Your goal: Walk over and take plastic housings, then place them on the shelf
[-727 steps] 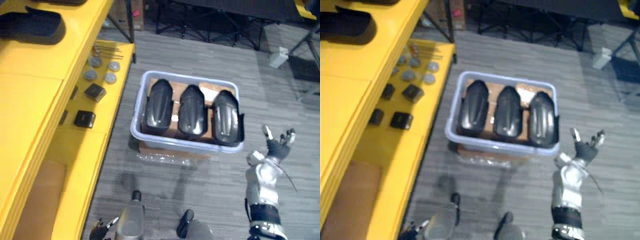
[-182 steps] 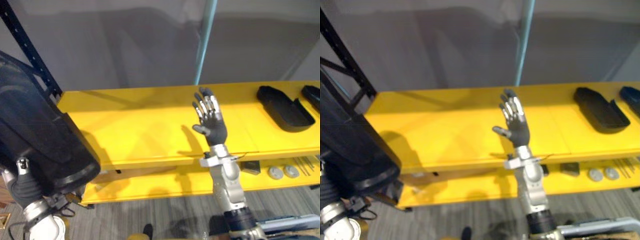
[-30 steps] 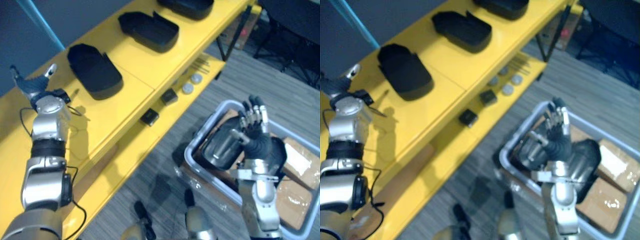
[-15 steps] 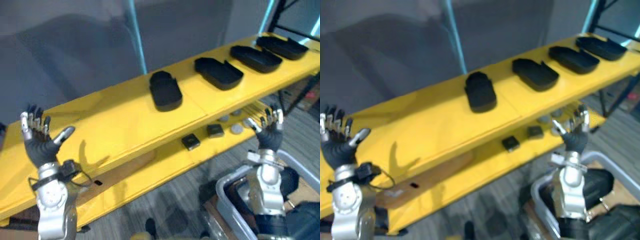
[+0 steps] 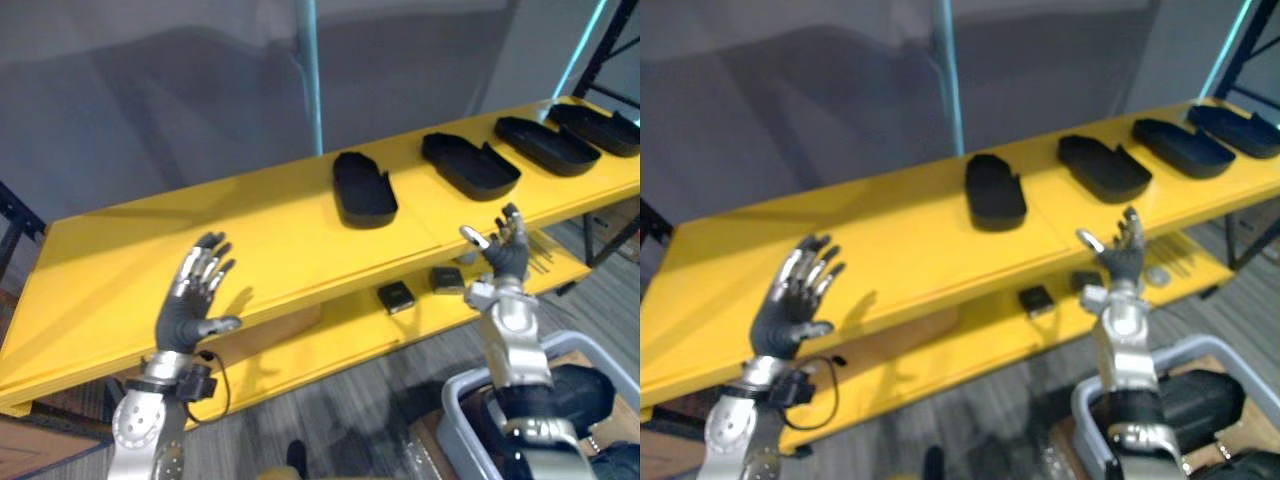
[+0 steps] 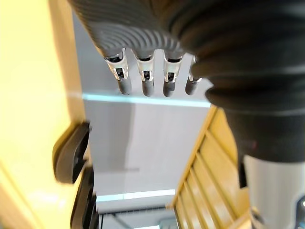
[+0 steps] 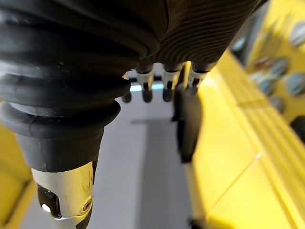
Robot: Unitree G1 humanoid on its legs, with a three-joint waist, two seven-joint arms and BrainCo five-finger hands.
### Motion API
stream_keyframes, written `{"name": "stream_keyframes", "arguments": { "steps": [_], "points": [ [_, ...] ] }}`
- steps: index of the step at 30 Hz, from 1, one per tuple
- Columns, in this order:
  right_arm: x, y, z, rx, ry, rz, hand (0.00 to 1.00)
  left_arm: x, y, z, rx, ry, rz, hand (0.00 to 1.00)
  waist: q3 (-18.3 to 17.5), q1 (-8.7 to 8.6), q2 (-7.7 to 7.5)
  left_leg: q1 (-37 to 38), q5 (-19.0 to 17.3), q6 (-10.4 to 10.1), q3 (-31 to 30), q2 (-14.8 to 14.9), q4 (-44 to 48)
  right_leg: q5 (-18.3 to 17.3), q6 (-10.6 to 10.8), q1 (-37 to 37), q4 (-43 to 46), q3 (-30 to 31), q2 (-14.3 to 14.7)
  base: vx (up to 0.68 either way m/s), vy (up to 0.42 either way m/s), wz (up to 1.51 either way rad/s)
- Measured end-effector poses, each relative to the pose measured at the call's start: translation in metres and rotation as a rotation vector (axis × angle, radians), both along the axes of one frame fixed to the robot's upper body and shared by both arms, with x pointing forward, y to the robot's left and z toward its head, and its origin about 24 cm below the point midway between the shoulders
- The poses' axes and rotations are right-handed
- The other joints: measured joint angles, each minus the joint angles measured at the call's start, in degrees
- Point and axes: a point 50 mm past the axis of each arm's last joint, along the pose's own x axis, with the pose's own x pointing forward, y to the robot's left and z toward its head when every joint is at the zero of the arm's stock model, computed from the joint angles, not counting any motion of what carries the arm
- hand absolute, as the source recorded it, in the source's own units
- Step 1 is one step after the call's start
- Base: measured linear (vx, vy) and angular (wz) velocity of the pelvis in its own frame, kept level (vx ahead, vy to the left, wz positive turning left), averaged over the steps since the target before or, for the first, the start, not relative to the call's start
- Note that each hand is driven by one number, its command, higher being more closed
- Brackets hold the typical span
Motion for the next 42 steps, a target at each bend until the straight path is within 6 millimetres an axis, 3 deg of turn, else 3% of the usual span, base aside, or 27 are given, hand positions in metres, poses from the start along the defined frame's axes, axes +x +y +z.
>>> {"name": "stream_keyframes", "arguments": {
  "steps": [4,13,21,27,37,42],
  "points": [
    [0.015,-0.025,0.008,0.060,0.037,-0.064,0.00,0.010,-0.006,-0.013,0.012,0.060,-0.082,0.00,0.23,2.01,-0.30,-0.23,0.14,0.40,-1.29,-0.25,0.00,0.35,0.47,0.88,-0.43,-1.35,-0.09,-0.02,0.001,0.18],
    [0.032,-0.044,0.041,0.031,0.005,-0.044,0.00,0.010,-0.010,-0.011,0.010,0.052,-0.225,0.00,2.23,2.83,-0.74,-1.29,0.19,0.50,-2.58,-0.60,0.00,0.45,0.60,1.75,-1.39,-4.04,-0.03,0.01,-0.009,0.13],
    [0.045,-0.041,0.067,0.020,-0.037,-0.009,0.00,0.010,-0.019,-0.021,-0.032,0.105,-0.288,0.00,3.13,3.65,-0.42,-2.00,1.06,0.63,-3.91,-1.21,0.02,-0.03,0.51,1.79,-1.28,-5.13,-0.06,0.03,-0.009,0.11],
    [0.051,-0.044,0.080,0.012,-0.028,0.010,0.00,0.009,-0.022,-0.022,-0.050,0.104,-0.320,0.00,4.87,3.90,1.58,-2.19,1.20,0.68,-5.10,-1.37,0.01,-0.90,0.37,1.81,0.01,-6.17,-0.09,-0.03,0.009,0.11],
    [0.056,-0.040,0.081,0.052,0.011,0.128,0.00,0.008,-0.024,-0.023,-0.056,0.116,-0.345,0.00,6.26,4.46,1.88,-3.04,1.39,0.76,-5.93,-1.58,0.02,-1.09,0.65,1.54,0.05,-7.28,-0.11,0.01,-0.006,0.05],
    [0.060,-0.036,0.089,0.060,0.005,0.197,0.00,0.008,-0.025,-0.023,-0.058,0.117,-0.345,0.00,8.35,5.06,3.19,-3.19,1.60,0.53,-6.56,-1.48,0.03,-2.45,0.79,0.80,2.22,-7.54,-0.29,0.00,-0.010,0.06]
  ]
}}
